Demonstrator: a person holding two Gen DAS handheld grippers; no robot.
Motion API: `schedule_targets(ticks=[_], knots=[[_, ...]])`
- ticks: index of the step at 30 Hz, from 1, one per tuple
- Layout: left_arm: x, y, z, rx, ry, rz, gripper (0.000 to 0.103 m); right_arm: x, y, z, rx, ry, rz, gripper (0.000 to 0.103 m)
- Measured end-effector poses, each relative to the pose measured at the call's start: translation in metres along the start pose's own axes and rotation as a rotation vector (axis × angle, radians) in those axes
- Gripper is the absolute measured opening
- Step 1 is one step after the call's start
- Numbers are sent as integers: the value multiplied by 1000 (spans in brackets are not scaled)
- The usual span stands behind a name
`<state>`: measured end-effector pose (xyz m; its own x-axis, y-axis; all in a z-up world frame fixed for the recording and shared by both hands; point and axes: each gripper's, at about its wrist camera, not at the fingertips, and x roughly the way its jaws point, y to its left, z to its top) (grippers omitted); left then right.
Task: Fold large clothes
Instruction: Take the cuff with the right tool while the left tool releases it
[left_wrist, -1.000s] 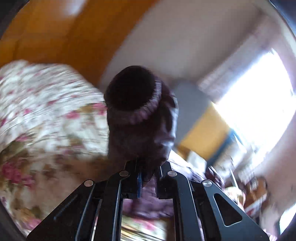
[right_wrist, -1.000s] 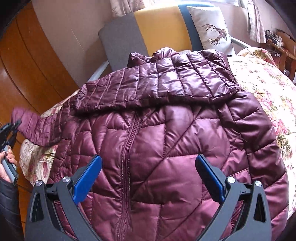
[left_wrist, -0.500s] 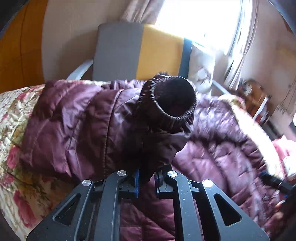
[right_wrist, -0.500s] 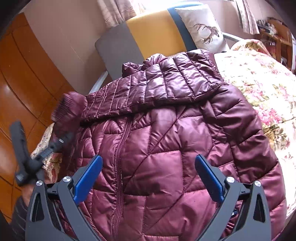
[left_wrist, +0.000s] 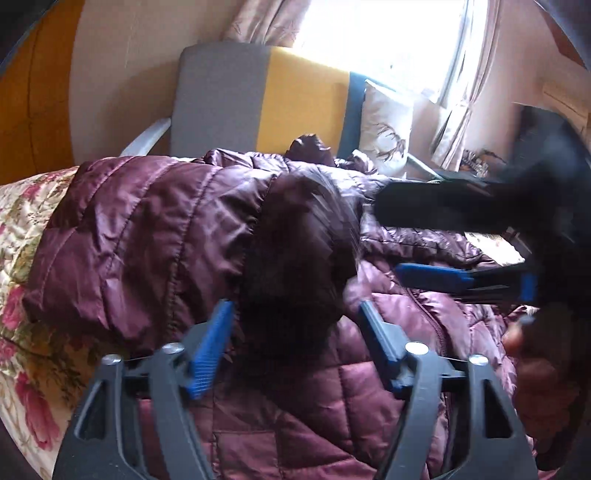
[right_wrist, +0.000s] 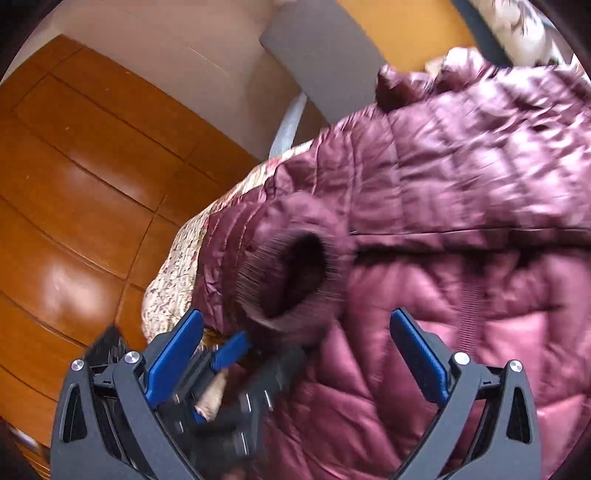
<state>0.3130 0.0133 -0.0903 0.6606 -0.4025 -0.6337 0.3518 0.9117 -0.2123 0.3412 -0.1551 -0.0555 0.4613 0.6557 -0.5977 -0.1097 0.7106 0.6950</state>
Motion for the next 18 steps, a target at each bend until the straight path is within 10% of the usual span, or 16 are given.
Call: schedule_targets(ticks=[8, 12, 18], knots=[[-28, 16, -11, -38, -35, -17, 71, 42, 4, 12, 55, 17, -34, 92], [-55, 38, -21, -95, -55, 9, 71, 52, 6, 13, 10, 42, -84, 20], [-88, 78, -32, -218, -83, 84, 71, -9, 69, 29, -178, -114, -76, 18]])
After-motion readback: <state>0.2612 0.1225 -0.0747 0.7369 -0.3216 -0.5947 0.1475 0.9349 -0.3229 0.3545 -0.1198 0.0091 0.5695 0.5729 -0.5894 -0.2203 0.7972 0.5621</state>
